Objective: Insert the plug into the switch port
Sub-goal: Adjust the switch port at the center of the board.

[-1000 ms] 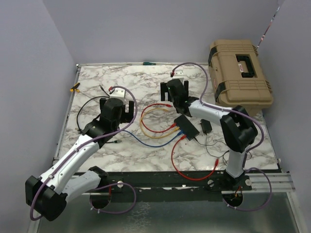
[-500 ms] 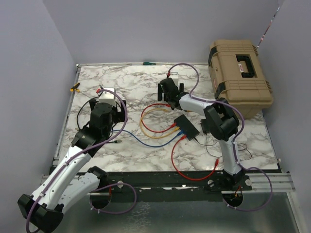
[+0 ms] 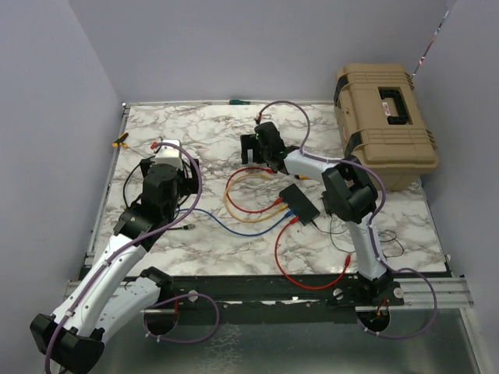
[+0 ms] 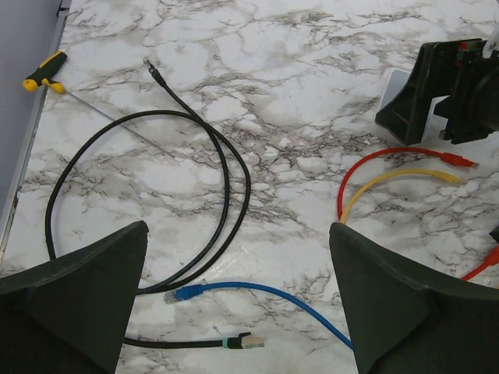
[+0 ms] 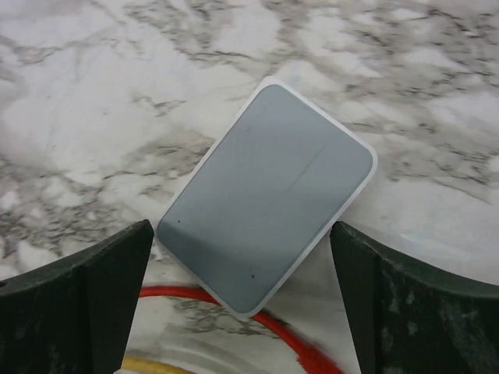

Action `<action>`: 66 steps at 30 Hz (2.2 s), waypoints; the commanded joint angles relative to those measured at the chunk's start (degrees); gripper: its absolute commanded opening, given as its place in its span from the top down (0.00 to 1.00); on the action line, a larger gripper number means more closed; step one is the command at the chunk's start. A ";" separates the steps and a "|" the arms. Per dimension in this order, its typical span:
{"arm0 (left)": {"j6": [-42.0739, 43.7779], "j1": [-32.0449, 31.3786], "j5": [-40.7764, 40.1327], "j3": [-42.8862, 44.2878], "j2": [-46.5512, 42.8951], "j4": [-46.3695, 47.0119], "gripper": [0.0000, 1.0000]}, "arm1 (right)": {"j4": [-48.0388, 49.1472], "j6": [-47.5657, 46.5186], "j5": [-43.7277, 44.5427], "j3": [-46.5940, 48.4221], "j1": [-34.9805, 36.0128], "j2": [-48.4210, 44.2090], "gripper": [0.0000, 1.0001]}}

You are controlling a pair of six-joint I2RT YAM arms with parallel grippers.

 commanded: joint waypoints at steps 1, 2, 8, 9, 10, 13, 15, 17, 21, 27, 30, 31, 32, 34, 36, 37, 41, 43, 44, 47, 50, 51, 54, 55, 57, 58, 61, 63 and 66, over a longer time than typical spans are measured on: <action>0.63 0.70 0.89 -1.04 1.00 1.36 0.01 | 6.88 -3.99 -14.10 0.66 2.04 0.91 0.00; 0.62 0.78 0.98 -1.06 1.19 1.40 0.01 | 8.02 -4.42 -14.54 0.17 2.02 0.43 0.00; 0.68 1.14 0.95 -1.26 1.86 1.81 0.01 | 9.49 -9.59 -4.82 -1.93 2.00 -3.84 0.00; 0.73 1.19 0.97 -1.26 1.95 1.87 0.01 | 9.16 -10.70 -2.76 -1.87 1.96 -4.26 0.00; 0.73 1.22 1.03 -1.26 2.02 1.93 0.01 | 8.65 -11.62 -1.02 -1.67 1.77 -4.50 0.00; 0.68 1.30 1.04 -1.34 2.14 2.07 0.01 | 7.39 -13.20 0.47 -0.49 0.29 -4.16 0.00; 0.72 1.38 1.04 -1.35 2.14 2.10 0.01 | 6.47 -13.33 -1.17 0.84 -1.14 -3.35 0.00; 0.73 1.40 1.04 -1.43 2.18 2.26 0.01 | 4.98 -13.75 -3.04 3.29 -2.16 -1.94 0.00; 0.71 1.56 1.04 -1.39 2.55 2.22 0.01 | 3.59 -14.64 -1.10 8.64 -2.53 1.83 0.00; 0.73 1.79 1.30 -1.44 3.05 2.34 0.01 | 2.64 -16.65 -1.29 18.18 -2.46 9.00 0.00; 0.72 1.93 1.48 -1.44 3.34 2.39 0.01 | 2.57 -16.58 -3.79 21.94 -2.44 12.08 0.00; 0.71 2.00 1.56 -1.44 3.49 2.43 0.01 | 2.80 -16.38 -4.87 22.97 -2.44 13.01 0.00; 0.71 2.02 1.63 -1.44 3.58 2.39 0.01 | 2.80 -16.04 -5.69 24.23 -2.39 13.94 0.00; 0.69 2.11 1.74 -1.44 3.78 2.44 0.01 | 2.38 -15.87 -7.06 27.03 -2.25 15.83 0.00; 0.69 2.17 1.90 -1.52 3.89 2.43 0.01 | 1.71 -15.90 -6.96 30.03 -1.99 18.48 0.00; 0.72 2.24 1.92 -1.52 3.90 2.47 0.01 | 0.62 -15.90 -6.93 31.94 -1.92 19.72 0.00; 0.72 2.28 2.01 -1.61 3.99 2.48 0.01 | -6.69 -16.01 -5.15 40.95 -1.91 25.19 0.00; 0.67 2.37 2.01 -1.61 3.99 2.59 0.01 | -7.83 -16.71 -4.41 41.72 -1.91 25.46 0.00; 0.65 2.30 2.09 -1.61 4.06 2.58 0.01 | -7.98 -17.18 -3.86 41.17 -1.91 25.14 0.00; 0.64 2.43 2.26 -1.61 4.21 2.57 0.01 | -10.49 -19.10 -3.24 40.48 -1.91 24.77 0.00; 0.55 2.54 2.57 -1.61 4.25 2.56 0.01 | -12.91 -21.29 -1.57 38.95 -1.96 24.01 0.00; 0.56 2.54 2.69 -1.61 4.29 2.60 0.01 | -12.67 -21.50 -0.82 37.31 -1.94 23.22 0.00; 0.47 2.61 2.89 -1.61 4.41 2.58 0.01 | -11.32 -21.59 2.32 31.31 -1.91 20.52 0.00; 0.45 2.64 2.96 -1.61 4.42 2.59 0.01 | -11.09 -21.30 3.66 29.57 -1.99 19.68 0.00; 0.47 2.71 3.12 -1.61 4.42 2.59 0.01 | -10.83 -20.11 6.01 26.58 -2.34 17.97 0.00; 0.47 2.70 3.24 -1.61 4.42 2.62 0.01 | -10.77 -18.38 6.32 25.10 -2.66 16.91 0.00; 0.38 2.80 3.32 -1.61 4.51 2.61 0.01 | -10.44 -13.74 6.42 19.44 -4.37 13.56 0.00; 0.38 2.79 3.40 -1.61 4.51 2.57 0.01 | -10.10 -11.39 5.98 16.27 -5.57 11.25 0.00; 0.33 2.85 3.53 -1.61 4.47 2.61 0.01 | -9.89 -10.71 6.22 11.77 -6.45 8.08 0.00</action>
